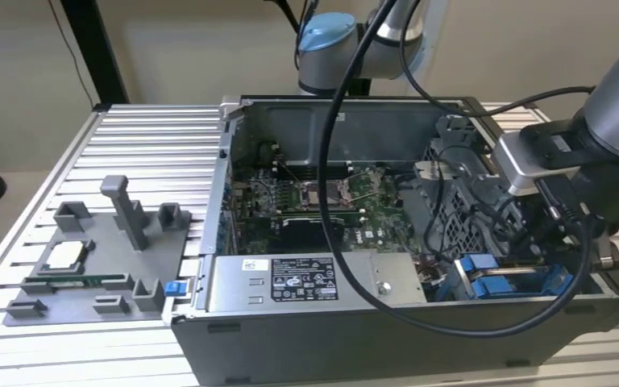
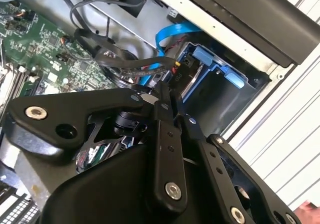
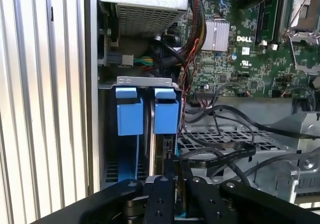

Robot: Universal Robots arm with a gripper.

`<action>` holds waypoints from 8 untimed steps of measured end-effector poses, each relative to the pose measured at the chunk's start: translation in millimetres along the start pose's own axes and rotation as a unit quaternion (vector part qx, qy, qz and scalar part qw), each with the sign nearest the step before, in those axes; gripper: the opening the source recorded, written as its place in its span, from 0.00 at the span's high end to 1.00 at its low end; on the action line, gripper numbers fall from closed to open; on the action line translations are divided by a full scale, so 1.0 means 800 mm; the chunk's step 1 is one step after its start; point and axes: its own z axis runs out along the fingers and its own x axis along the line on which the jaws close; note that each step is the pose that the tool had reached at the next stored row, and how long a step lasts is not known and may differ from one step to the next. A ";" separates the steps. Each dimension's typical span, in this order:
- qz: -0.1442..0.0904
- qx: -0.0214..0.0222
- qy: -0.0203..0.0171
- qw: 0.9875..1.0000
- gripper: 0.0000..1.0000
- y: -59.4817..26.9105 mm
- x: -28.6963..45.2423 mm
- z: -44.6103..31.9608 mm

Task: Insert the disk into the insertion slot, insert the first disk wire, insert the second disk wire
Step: 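Insert the second disk wire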

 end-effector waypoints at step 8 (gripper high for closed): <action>0.000 0.000 0.006 1.000 1.00 0.000 -0.0001 0.0012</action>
